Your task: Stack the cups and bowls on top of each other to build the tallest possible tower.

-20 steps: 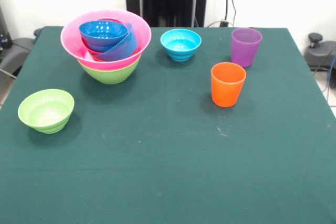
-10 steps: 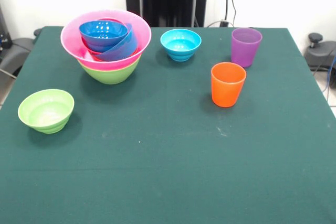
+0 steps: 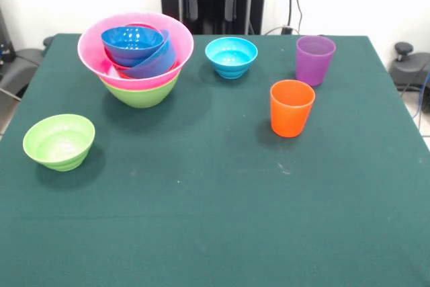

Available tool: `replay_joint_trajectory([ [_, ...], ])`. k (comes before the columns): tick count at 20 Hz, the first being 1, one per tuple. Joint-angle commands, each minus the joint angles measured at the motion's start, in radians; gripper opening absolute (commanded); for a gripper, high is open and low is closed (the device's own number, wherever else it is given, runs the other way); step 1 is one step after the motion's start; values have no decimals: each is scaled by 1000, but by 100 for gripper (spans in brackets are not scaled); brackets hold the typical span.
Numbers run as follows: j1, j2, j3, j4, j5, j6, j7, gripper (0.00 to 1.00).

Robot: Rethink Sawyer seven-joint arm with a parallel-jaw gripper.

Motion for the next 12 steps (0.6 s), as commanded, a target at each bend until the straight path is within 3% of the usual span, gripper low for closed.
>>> replay_joint_trajectory([
  [1, -6, 183, 44, -261, 12, 149, 16, 100],
  [12, -76, 310, 137, -454, -29, 231, -159, 100],
])
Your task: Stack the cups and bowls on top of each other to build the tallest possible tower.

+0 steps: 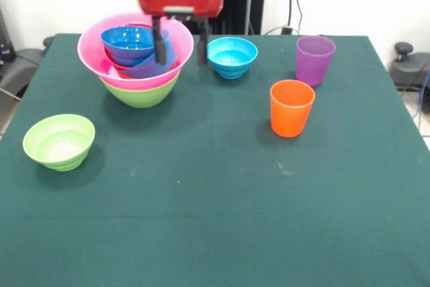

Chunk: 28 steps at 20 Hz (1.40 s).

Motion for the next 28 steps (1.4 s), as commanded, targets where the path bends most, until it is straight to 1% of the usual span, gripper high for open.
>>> replay_joint_trajectory([
  [1, -30, 143, 112, -198, -36, 137, -164, 100],
  [4, -41, 175, 127, -230, -49, 141, -181, 100],
  [8, -68, 200, 150, -246, -57, 148, -209, 100],
  [13, -98, 231, 175, -295, -72, 184, -258, 100],
  [21, -179, 266, 206, -297, -99, 207, -318, 100],
  [25, -214, 300, 223, -296, -120, 193, -336, 100],
  [28, -240, 335, 229, -280, -136, 172, -327, 100],
])
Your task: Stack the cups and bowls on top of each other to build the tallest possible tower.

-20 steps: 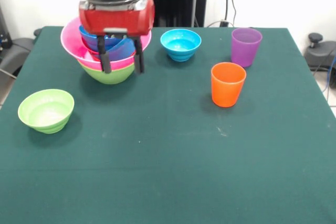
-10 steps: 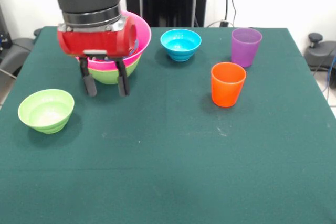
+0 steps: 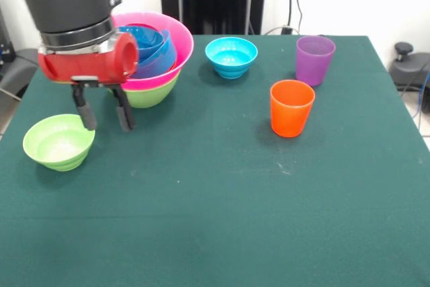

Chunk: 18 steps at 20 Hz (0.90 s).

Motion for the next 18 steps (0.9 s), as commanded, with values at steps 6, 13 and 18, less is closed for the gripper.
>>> replay_joint_trajectory([
  [6, -92, 193, 104, -9, -171, -9, -324, 100],
  [13, -121, 244, 143, -27, -225, -13, -321, 100],
  [18, -142, 310, 171, -44, -271, -37, -336, 100],
])
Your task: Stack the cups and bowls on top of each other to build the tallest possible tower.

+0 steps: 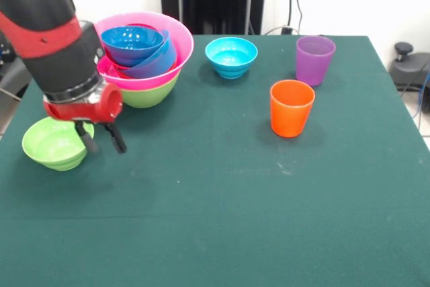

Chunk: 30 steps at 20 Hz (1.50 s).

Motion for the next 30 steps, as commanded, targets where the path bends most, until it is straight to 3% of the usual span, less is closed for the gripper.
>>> replay_joint_trajectory([
  [1, -7, 121, 104, -39, -120, -59, -340, 100],
  [11, -35, 119, 165, -28, -194, -82, -310, 100],
  [23, -14, -73, 179, -2, -151, 115, -259, 100],
  [30, -57, -86, 172, 41, -170, 104, -270, 100],
])
